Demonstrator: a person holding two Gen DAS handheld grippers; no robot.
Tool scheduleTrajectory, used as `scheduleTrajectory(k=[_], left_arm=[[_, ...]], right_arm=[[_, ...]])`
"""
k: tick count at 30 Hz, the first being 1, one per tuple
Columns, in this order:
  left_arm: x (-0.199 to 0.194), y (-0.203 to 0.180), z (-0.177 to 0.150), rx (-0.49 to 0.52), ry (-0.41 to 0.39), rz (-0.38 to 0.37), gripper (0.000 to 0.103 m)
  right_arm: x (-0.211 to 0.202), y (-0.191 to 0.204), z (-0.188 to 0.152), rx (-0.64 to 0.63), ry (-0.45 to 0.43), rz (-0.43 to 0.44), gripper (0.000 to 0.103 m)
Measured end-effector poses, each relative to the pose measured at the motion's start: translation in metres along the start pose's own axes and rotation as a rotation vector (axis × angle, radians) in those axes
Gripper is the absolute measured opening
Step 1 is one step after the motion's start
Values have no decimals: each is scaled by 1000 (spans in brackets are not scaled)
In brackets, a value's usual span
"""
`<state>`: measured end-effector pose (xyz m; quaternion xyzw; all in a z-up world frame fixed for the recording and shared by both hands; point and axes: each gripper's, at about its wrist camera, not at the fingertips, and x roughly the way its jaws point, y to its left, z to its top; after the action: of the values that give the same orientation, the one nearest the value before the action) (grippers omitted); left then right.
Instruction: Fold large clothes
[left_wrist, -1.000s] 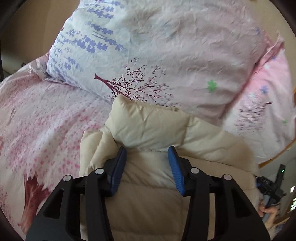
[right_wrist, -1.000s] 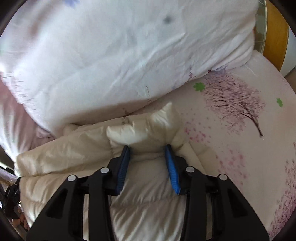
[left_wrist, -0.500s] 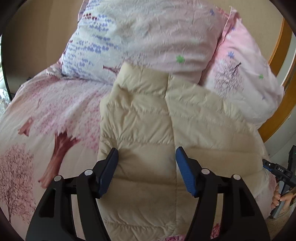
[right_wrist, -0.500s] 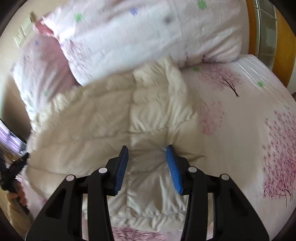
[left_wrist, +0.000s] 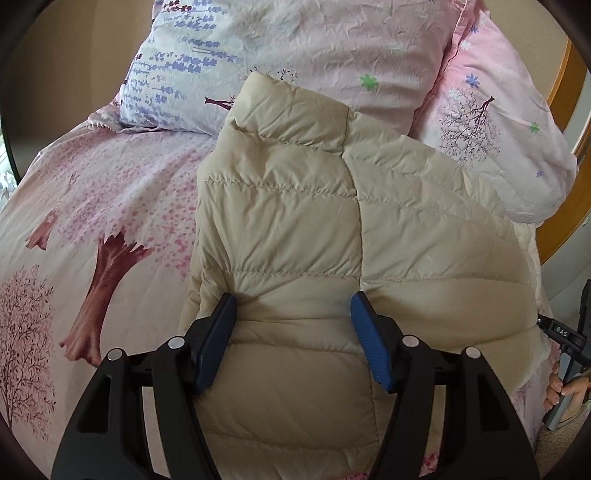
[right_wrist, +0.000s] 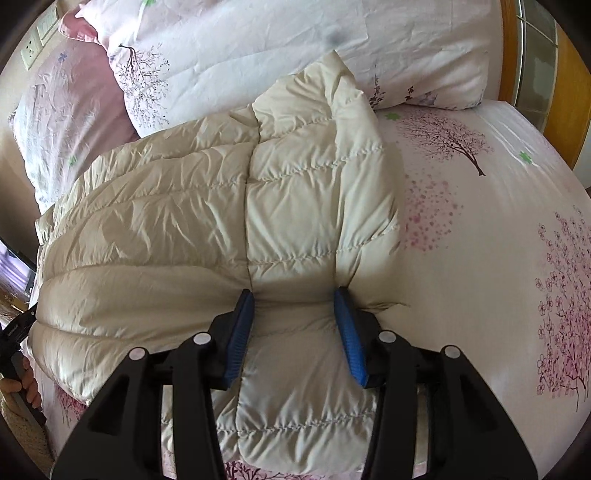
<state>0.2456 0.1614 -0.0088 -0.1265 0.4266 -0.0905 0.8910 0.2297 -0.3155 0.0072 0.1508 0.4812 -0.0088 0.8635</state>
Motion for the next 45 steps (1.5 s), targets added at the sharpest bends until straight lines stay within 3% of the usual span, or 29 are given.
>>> scheduleTrajectory(k=[3,7,11,19,25,37,42,45], left_arm=[[-19,6,-5,-47,-16,-58,65],[-57,21,-19,-132,-59,-154,65],[-79,33,-36,-208,-59,-192,66],[-83,45,-66,-330,5,-258,67],[-72,33,-75,-388,44,-311,67],[-43,31,-76,-559,37,-362,67],[-35,33,-69,-616,14,-369,67],[-32,36,-65,-646,-10,-356,67]], right_arm=[[-18,-14,-4,93,-1,100,64],[-57,-39,-20,211,-76,168,70],[-79,-65,-40,335,-106,202,74],[-75,-102,-74,566,-20,324,74],[-54,-101,-85,639,37,402,74],[-35,-89,-76,686,-44,413,74],[-30,-92,-76,701,-61,425,57],[-29,-95,-77,709,-72,437,56]])
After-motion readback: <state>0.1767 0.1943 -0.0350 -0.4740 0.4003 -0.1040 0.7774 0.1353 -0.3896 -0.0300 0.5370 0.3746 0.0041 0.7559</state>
